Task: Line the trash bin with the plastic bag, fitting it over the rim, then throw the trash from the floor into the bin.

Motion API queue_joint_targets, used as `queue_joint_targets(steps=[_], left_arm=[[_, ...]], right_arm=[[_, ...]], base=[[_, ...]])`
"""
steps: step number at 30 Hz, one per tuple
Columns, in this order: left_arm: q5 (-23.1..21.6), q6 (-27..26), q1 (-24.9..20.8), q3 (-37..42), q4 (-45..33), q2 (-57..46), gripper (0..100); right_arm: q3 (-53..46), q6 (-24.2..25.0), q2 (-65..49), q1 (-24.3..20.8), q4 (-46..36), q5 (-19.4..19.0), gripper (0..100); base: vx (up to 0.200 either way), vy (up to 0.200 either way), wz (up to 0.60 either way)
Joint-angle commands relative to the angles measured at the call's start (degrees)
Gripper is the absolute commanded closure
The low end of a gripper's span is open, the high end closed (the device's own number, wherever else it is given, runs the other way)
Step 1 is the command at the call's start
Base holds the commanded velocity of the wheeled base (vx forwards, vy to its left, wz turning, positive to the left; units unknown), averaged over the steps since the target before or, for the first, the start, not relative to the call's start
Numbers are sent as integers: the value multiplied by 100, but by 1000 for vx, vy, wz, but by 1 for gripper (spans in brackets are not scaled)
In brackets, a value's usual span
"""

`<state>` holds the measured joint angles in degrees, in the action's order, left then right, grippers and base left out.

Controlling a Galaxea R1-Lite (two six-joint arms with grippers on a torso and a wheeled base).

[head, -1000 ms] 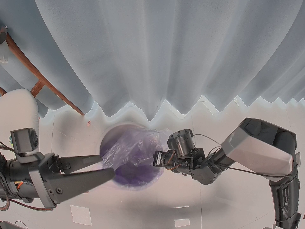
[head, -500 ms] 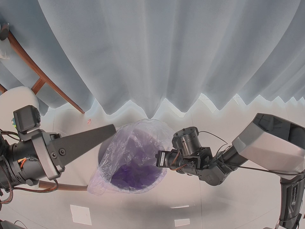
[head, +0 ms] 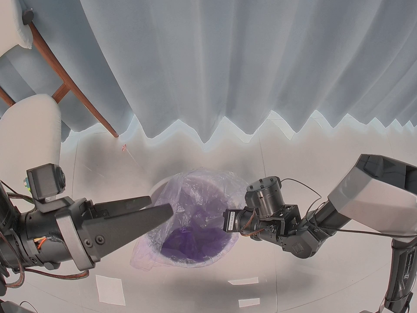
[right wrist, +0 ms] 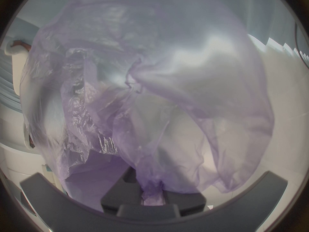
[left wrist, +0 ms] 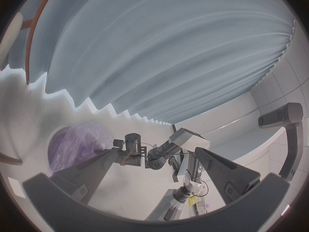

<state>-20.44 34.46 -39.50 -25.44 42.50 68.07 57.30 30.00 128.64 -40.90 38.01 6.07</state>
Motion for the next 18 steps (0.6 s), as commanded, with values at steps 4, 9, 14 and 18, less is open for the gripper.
queue_joint_targets(steps=[4, 9, 14, 18], left_arm=[[23, -502, 241, 83, -875, 13, 0], [260, -1337, 715, -427, -2984, 39, 0], [278, -1451, 926, -787, -3309, 479, 0], [462, -1926, 1155, -1174, -3344, 1173, 0]], right_arm=[[-351, -21, -216, 12, 22, 131, 100], [-799, -65, -568, -111, 13, 131, 100], [-1256, -328, -752, -225, 119, 140, 100], [-1441, -381, -796, -225, 532, 149, 100]], base=[[0, 0, 0], [0, 0, 0], [0, 0, 0], [0, 0, 0]])
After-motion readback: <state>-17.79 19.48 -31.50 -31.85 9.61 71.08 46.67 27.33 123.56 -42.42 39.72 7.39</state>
